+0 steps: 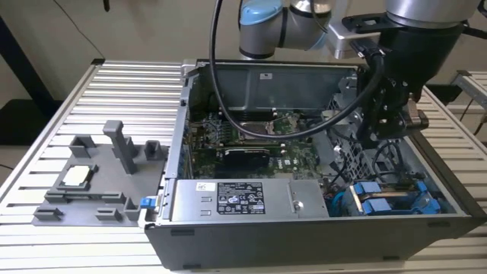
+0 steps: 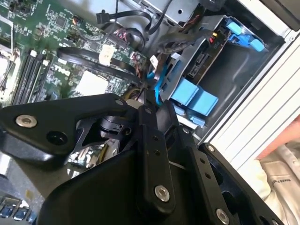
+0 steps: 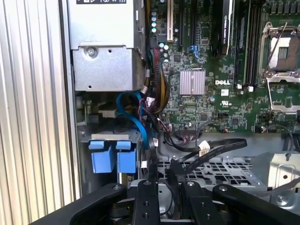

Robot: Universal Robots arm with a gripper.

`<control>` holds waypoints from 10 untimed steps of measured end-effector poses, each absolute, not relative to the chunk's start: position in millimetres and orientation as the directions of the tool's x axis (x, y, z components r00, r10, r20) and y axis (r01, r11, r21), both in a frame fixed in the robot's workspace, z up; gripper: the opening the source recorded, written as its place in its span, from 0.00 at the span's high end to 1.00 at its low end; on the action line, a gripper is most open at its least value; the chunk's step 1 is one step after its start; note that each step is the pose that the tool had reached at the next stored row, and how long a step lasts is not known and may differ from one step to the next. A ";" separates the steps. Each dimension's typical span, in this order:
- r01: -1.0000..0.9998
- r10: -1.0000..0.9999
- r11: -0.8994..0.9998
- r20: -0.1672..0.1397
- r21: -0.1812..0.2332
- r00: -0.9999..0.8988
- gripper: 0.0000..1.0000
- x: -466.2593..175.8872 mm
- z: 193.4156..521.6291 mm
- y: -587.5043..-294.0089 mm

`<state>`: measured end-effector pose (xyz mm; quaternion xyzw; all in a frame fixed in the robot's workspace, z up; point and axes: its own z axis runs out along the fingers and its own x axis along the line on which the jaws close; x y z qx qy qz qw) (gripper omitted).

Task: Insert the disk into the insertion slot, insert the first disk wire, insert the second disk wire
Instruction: 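Insert the second disk wire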

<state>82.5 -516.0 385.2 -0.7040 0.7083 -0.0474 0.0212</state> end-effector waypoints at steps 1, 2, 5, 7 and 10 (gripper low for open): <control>-0.995 -0.999 0.004 0.037 -0.099 -0.008 0.73 81.7 384.9 -515.7; -0.995 -0.999 0.004 0.037 -0.100 -0.008 0.73 80.8 384.8 -515.6; -0.995 -0.999 0.004 0.037 -0.102 -0.008 0.73 78.6 383.9 -514.0; -0.995 -0.999 0.004 0.037 -0.104 -0.008 0.73 77.7 382.9 -512.1; -0.994 -0.999 0.000 0.037 -0.107 -0.004 0.73 77.6 381.6 -509.3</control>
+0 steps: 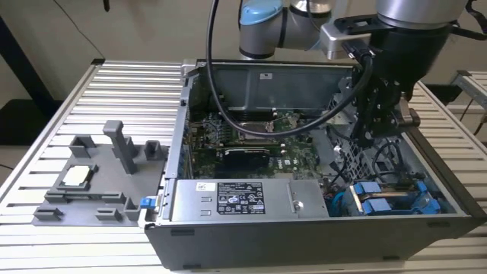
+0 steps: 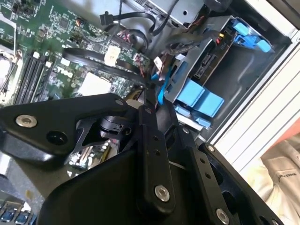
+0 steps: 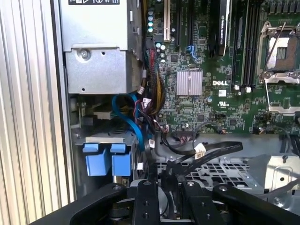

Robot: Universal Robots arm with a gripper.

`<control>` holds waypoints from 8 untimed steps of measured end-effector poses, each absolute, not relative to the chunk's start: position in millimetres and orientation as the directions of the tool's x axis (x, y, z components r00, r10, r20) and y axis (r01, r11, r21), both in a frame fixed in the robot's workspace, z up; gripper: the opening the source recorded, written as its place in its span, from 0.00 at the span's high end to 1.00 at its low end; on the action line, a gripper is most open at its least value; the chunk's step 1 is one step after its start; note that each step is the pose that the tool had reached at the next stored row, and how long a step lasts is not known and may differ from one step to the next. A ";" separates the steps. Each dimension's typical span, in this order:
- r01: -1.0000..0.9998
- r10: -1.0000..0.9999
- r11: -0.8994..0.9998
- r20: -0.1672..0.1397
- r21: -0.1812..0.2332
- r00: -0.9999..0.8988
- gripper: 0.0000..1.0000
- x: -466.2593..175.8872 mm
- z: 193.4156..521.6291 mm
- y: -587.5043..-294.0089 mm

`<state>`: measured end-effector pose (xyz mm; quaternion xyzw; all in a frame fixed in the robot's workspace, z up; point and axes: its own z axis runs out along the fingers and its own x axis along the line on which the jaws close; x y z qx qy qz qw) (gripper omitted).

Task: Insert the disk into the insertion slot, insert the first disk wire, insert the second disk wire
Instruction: 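Insert the second disk wire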

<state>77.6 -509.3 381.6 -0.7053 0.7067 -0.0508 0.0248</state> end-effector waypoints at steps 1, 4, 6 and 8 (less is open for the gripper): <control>-0.994 -0.999 -0.003 0.037 -0.109 -0.001 0.73 77.5 381.1 -508.2; -0.993 -0.999 -0.011 0.041 -0.116 0.006 0.73 77.3 378.8 -505.5; -0.993 -0.999 -0.020 0.053 -0.118 0.014 0.73 77.4 377.8 -504.8; -0.993 -0.998 -0.024 0.064 -0.119 0.016 0.73 77.1 376.7 -504.6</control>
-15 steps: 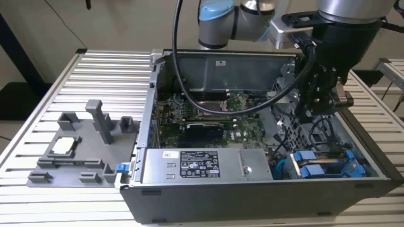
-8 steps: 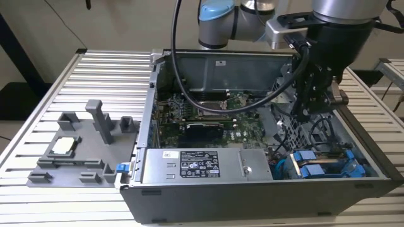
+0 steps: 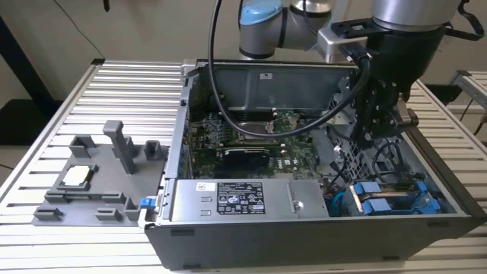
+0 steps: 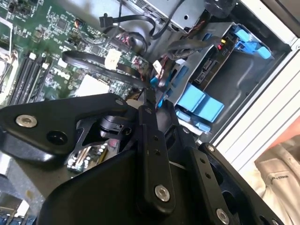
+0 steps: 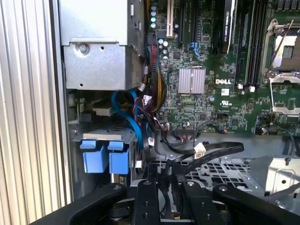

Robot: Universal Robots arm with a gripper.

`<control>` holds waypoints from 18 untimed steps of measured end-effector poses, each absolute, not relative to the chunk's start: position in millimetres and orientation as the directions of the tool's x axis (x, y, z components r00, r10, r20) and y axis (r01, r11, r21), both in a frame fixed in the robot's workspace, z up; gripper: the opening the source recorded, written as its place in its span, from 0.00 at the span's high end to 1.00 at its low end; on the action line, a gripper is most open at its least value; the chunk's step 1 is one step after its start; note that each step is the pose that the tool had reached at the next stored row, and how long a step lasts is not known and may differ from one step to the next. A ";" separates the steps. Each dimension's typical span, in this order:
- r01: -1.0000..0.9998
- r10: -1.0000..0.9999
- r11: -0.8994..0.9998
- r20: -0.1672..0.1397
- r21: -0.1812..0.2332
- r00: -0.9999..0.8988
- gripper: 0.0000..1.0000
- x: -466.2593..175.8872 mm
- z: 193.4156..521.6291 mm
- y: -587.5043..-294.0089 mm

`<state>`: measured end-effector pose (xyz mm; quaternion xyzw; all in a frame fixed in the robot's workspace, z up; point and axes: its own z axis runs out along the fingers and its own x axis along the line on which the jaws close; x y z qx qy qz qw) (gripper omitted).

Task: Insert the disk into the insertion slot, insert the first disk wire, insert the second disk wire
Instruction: 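Insert the second disk wire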

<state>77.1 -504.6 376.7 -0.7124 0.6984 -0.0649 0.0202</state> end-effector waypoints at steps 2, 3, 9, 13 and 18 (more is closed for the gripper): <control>-0.992 -0.997 -0.025 0.072 -0.121 0.016 0.73 76.5 375.6 -504.5; -0.992 -0.997 -0.025 0.074 -0.122 0.016 0.73 76.3 375.1 -504.5; -0.990 -0.997 -0.029 0.079 -0.136 0.018 0.73 75.5 372.7 -504.1; -0.990 -0.997 -0.029 0.080 -0.138 0.018 0.82 75.3 372.4 -504.2; -0.990 -0.997 -0.029 0.080 -0.139 0.018 0.84 75.2 372.4 -504.1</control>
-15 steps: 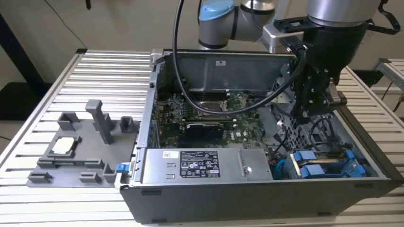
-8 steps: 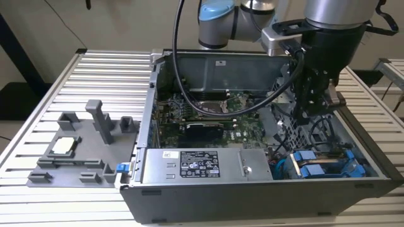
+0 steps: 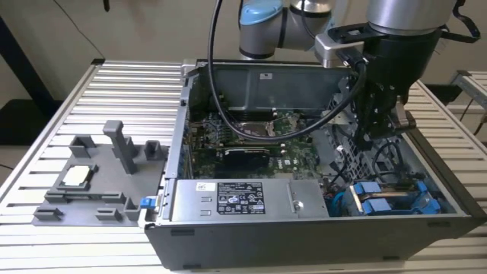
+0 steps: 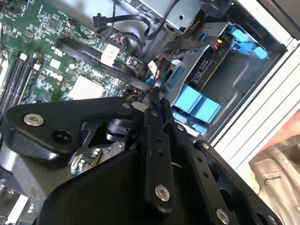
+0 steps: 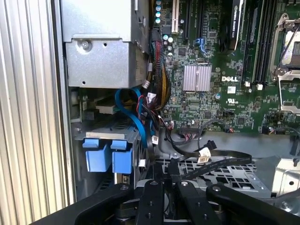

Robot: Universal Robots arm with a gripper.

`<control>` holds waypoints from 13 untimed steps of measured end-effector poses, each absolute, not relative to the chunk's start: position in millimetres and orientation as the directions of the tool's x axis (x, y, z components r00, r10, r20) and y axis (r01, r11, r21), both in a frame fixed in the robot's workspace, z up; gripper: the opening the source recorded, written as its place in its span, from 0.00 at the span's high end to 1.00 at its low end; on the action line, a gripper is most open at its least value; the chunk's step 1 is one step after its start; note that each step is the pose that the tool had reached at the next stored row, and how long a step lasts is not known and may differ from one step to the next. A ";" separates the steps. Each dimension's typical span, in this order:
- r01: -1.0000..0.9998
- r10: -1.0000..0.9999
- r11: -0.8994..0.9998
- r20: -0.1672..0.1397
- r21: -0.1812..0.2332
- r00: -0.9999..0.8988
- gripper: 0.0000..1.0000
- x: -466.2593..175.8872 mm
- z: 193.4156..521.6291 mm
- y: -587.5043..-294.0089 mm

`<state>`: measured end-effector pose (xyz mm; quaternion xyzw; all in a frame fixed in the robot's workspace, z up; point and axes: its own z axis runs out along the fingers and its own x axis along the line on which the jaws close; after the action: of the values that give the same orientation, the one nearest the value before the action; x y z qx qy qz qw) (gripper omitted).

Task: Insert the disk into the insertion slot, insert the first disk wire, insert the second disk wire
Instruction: 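Insert the second disk wire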

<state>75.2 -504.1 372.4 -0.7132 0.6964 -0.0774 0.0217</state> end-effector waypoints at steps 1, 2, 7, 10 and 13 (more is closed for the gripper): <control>-0.990 -0.997 -0.029 0.080 -0.139 0.018 0.84 75.2 372.4 -504.1; -0.990 -0.997 -0.029 0.080 -0.139 0.018 0.84 75.2 372.4 -504.1; -0.990 -0.997 -0.029 0.081 -0.138 0.018 0.84 76.4 372.0 -508.0; -0.990 -0.997 -0.029 0.080 -0.137 0.018 0.84 79.2 371.7 -515.3; -0.990 -0.997 -0.029 0.081 -0.136 0.018 0.84 81.9 371.4 -522.8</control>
<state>81.9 -522.8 371.4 -0.7132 0.6965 -0.0766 0.0206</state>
